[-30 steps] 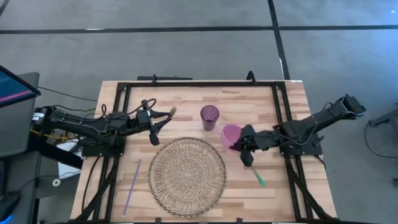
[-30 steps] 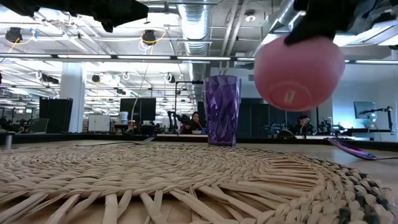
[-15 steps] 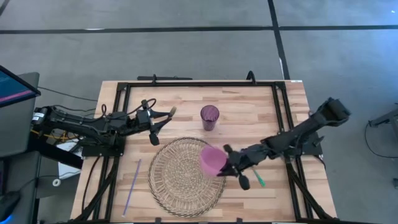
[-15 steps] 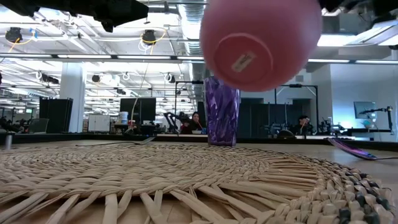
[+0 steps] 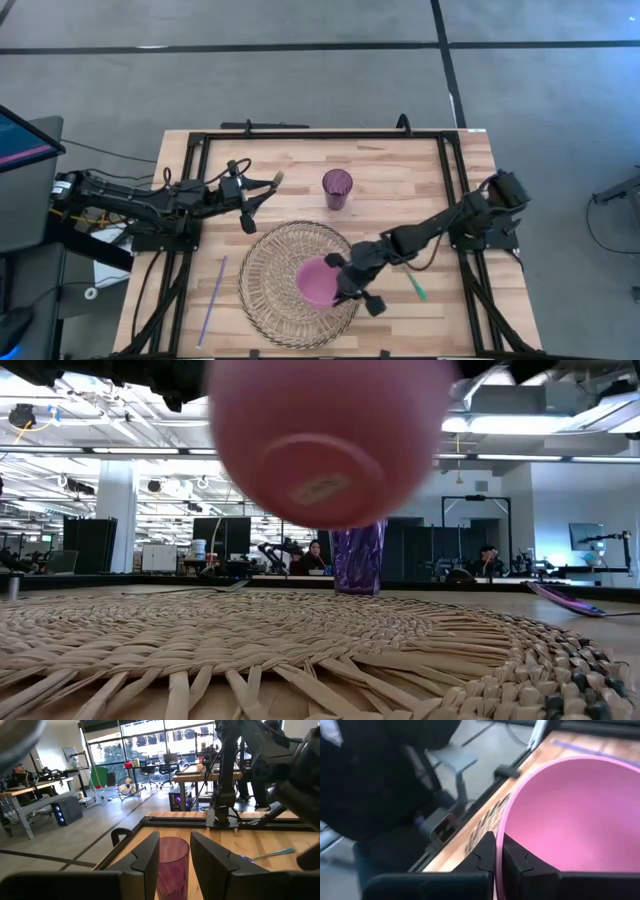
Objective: Pick & Place Utensil
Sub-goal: Put the pink bowl on the brown mat
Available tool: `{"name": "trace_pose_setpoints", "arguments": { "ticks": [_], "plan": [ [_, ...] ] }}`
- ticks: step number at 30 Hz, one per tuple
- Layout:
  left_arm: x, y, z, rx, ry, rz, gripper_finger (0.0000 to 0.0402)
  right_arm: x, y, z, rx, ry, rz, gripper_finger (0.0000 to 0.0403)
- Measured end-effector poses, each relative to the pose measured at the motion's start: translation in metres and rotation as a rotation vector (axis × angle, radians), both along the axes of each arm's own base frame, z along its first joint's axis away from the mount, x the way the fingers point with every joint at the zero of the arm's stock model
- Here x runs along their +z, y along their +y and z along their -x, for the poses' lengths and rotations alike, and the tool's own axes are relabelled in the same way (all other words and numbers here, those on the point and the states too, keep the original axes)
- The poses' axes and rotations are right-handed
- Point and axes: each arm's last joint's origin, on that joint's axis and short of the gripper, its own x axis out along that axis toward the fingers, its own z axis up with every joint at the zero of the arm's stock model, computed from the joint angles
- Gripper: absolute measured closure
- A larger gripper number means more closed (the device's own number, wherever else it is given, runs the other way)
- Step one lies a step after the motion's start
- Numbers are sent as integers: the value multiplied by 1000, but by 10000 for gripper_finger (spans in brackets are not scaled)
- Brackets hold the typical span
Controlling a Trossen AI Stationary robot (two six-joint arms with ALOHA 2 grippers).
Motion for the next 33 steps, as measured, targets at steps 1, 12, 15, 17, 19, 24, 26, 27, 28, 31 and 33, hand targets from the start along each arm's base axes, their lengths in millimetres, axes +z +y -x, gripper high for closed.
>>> {"name": "trace_pose_setpoints", "arguments": {
  "ticks": [1,12,15,17,19,24,26,27,28,31,33],
  "plan": [
    [0,0,0,0,1,0,291,-2,-2,-3,-1,12,-9,401],
    [4,0,1,4,-44,-12,291,-36,-11,-31,24,130,-51,401],
    [6,0,1,10,-59,-32,291,-42,-13,-39,68,128,-51,401],
    [6,0,1,17,-54,-52,291,-42,-13,-43,90,115,-52,401],
    [6,1,1,25,-49,-64,291,-45,-15,-45,106,113,-46,401],
    [6,4,0,44,-49,-66,291,-45,-20,-47,113,113,-53,392],
    [6,5,0,51,-49,-67,291,-46,-20,-47,107,122,-55,380],
    [6,6,0,56,-48,-67,291,-47,-20,-47,103,130,-54,373],
    [6,7,0,61,-48,-67,291,-48,-20,-46,96,136,-50,365],
    [6,9,0,78,-48,-67,291,-49,-20,-47,82,154,-61,345],
    [6,11,0,89,-48,-68,291,-48,-20,-47,70,166,-75,335]
  ]
}}
